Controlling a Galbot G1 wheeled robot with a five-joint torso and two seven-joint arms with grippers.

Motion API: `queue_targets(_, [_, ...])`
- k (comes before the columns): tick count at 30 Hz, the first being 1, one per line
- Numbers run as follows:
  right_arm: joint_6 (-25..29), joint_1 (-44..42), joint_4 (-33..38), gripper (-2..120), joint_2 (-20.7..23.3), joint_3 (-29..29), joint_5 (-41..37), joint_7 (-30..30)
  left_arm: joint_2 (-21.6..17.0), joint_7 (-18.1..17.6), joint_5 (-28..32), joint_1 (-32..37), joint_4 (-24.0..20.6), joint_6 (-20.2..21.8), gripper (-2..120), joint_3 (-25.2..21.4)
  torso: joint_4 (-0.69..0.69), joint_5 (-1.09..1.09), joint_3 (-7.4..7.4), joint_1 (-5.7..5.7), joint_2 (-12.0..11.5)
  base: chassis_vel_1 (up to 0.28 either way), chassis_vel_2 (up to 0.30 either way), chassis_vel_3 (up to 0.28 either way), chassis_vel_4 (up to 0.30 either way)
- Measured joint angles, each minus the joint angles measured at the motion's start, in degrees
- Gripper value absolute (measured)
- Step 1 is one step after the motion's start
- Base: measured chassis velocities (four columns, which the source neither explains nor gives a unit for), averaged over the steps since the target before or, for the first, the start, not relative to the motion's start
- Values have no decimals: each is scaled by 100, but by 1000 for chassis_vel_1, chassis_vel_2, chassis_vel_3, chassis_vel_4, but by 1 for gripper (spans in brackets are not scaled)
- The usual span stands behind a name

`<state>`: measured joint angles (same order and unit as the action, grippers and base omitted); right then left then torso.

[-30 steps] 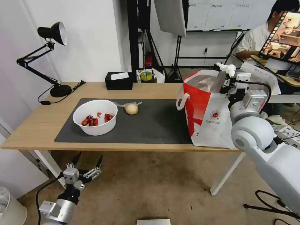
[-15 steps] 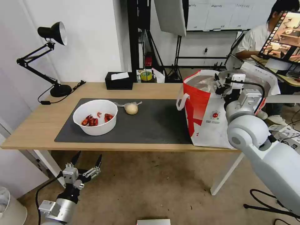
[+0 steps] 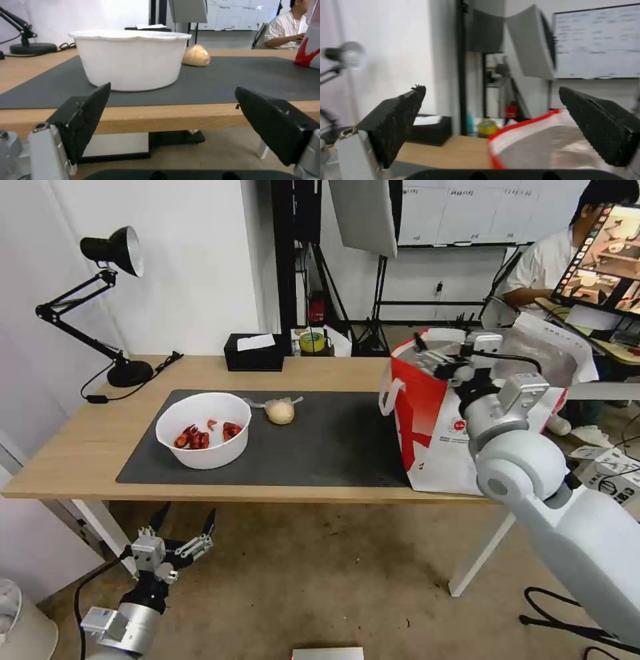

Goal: Pick up the trash from the table and place it into the takeout bag.

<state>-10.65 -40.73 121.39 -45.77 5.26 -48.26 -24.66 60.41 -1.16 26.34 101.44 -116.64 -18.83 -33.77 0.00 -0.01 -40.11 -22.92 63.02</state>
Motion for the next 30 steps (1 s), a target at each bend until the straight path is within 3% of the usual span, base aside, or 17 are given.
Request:
queue_targets(4, [87,-167,79,100,17,-8,-26,360,20,0,0,-7,7,-3,100,0,0,2,0,0,0,0,0,0,0])
queue_targets(6, [157,-558,228,100,99,34,-68,1087,37,0,1,-16,27,-10,100,4,0,2,0,0,0,0,0,0,0])
queue_targets(7, [157,-558,228,100,99,34,-68,1087,37,0,1,-16,27,-10,100,4,0,2,0,0,0,0,0,0,0])
queue_targets(9, [193,-1093,392,100,147,186,123,1619,53,0,1,-37,42,-22,100,6,0,1,0,0,0,0,0,0,0])
queue_targets(12, [329,-1646,492,100,131,372,408,1870,63,0,1,-43,48,-36,100,7,-1,2,0,0,0,0,0,0,0])
queue_targets(21, [911,-2948,545,100,-49,809,1501,2074,115,35,-7,-44,101,-141,100,-8,-1,1,0,0,0,0,0,0,0])
queue_targets(30, [1920,-5009,387,100,-985,1570,2822,1713,208,109,-38,28,161,-217,100,-56,-1,1,1,1,0,0,0,0,0])
